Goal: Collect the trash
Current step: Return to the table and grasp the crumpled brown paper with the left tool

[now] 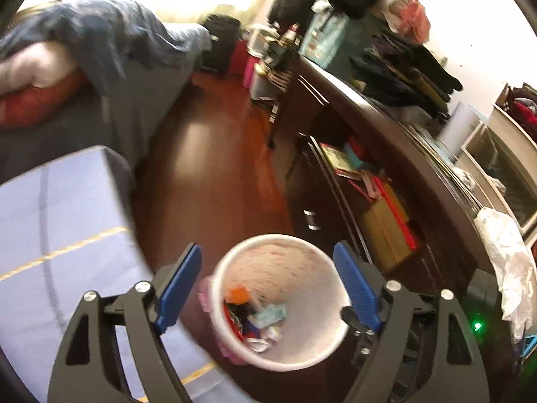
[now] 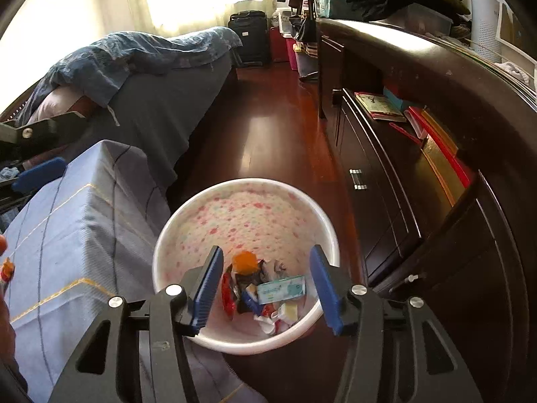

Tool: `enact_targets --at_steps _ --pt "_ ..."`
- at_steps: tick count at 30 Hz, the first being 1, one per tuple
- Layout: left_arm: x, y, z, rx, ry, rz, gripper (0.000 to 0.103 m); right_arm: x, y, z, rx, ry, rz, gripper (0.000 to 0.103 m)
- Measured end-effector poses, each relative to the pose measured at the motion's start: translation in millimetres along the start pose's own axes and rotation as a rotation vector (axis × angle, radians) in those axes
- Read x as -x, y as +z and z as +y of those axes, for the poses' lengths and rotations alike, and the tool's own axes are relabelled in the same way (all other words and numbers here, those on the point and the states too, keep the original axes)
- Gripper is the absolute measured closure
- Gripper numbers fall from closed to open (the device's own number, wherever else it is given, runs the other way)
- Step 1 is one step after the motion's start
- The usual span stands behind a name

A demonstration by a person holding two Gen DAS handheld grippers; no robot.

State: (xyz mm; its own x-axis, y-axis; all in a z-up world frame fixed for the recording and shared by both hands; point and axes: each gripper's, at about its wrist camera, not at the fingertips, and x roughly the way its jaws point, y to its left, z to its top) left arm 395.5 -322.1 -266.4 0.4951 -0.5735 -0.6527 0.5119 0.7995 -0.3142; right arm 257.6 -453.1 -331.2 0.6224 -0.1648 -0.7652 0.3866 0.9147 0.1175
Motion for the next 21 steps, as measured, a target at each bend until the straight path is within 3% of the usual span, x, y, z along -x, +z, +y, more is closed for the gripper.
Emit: enact_targets --at_steps 8,21 --pt "73 -19 46 0.024 0.229 -0.069 0.015 33 -10 50 0.059 0.122 -0.017 0.037" --pt "200 -85 201 0.313 0.636 -0.123 0.011 73 -39 177 0.290 0.358 -0.003 0.030"
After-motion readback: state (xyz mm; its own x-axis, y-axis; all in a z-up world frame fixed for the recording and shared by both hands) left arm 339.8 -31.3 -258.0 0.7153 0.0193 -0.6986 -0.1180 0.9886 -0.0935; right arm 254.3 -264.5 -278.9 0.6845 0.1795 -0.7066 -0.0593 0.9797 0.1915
